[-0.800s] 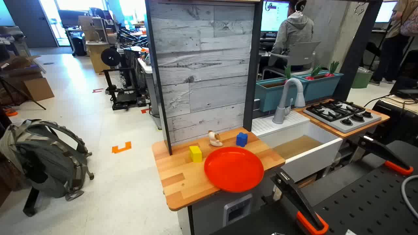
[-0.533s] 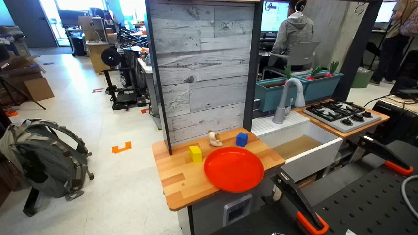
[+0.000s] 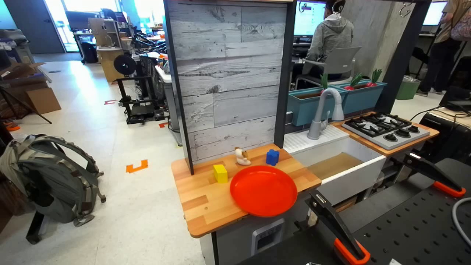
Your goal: Move the blue object to the left
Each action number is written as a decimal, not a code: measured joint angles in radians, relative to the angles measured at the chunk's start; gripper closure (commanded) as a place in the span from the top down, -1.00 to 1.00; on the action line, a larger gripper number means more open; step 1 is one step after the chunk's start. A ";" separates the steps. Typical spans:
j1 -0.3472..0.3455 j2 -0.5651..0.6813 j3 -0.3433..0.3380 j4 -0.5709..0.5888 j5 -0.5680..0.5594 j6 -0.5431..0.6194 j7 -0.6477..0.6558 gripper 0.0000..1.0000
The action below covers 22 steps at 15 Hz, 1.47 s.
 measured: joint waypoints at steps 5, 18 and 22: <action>0.000 0.000 0.000 0.000 0.000 0.000 0.000 1.00; 0.001 0.023 0.002 -0.012 0.008 0.049 0.005 1.00; 0.013 0.139 0.013 -0.042 0.031 0.241 0.008 1.00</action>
